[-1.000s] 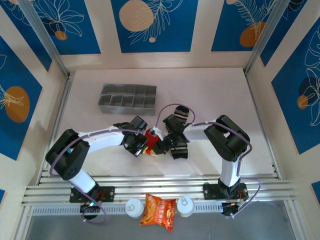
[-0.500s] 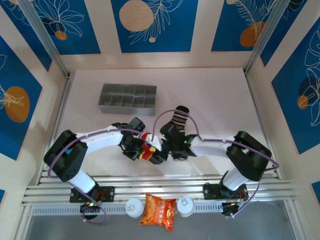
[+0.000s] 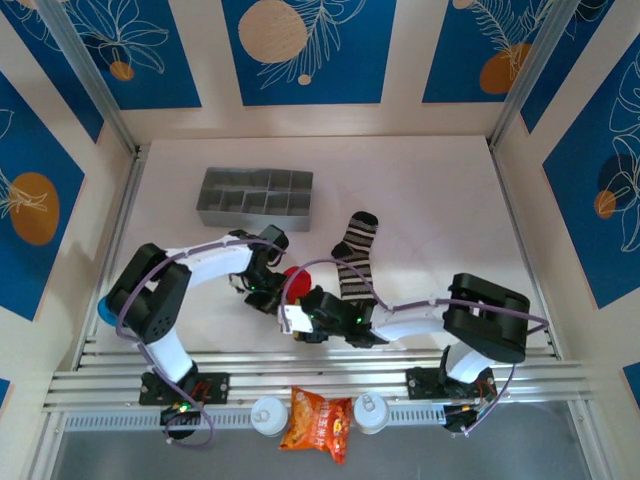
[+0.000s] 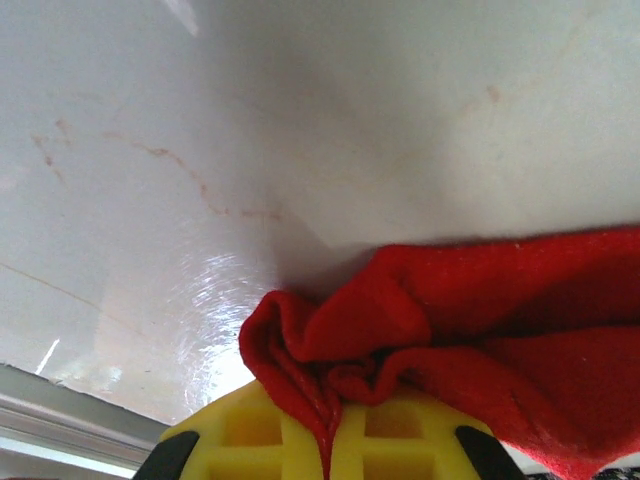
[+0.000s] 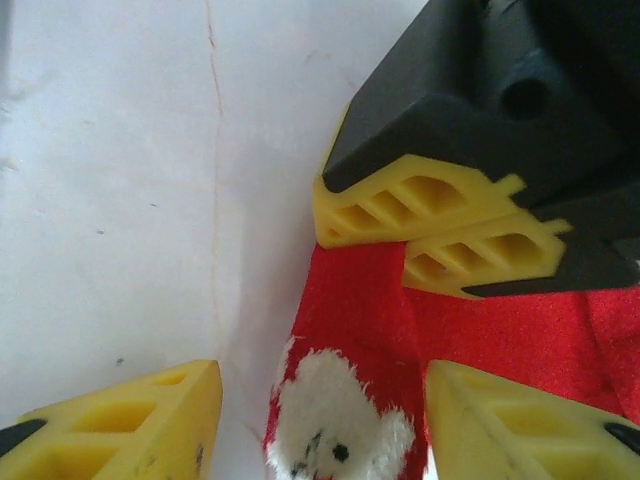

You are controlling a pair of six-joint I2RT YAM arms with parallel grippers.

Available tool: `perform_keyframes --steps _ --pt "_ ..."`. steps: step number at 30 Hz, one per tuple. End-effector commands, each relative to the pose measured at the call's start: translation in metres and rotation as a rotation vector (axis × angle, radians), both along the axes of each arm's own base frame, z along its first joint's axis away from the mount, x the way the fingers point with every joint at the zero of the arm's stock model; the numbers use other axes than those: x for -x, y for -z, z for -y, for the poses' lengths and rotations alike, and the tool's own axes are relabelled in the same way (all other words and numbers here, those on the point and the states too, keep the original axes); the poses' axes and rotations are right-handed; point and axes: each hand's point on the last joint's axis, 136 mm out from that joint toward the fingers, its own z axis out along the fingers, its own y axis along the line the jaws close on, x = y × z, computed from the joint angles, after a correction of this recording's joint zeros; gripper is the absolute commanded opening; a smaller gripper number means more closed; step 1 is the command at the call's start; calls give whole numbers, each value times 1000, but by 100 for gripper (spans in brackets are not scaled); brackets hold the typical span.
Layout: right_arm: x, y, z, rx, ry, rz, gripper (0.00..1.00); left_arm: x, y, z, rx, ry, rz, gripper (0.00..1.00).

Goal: Roll the socks

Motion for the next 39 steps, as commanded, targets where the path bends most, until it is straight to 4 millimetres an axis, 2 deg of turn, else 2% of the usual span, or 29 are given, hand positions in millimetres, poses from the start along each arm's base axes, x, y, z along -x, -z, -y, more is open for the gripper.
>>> perform_keyframes --steps 1,4,10,14,17,21,23,27,29,33,39 --pt "-12 -6 -16 4 -4 92 53 18 16 -27 -133 20 -98 0" --pt "-14 5 -15 28 13 90 49 14 15 -25 -135 33 -94 0" --pt "-16 23 -11 93 57 76 16 10 12 -23 -126 43 -87 0" --pt "-13 34 5 101 127 -35 1 3 1 -28 -142 51 -42 0" --pt "-1 40 17 60 162 -222 0 -9 -12 -31 -134 36 47 18" --pt "14 46 27 -12 197 -474 0 -35 -36 -32 -93 1 260 63" --pt "17 48 30 -46 215 -575 0 -46 -46 -30 -52 -3 367 68" --pt "19 50 32 -101 247 -752 0 -49 -56 -28 10 47 481 65" --pt "19 49 31 -134 252 -840 0 -42 -52 -27 37 64 488 61" --pt "12 47 31 -158 266 -936 0 -38 -43 -7 144 83 542 53" --pt "0 43 29 -168 288 -1060 0 -32 -30 15 152 128 528 52"
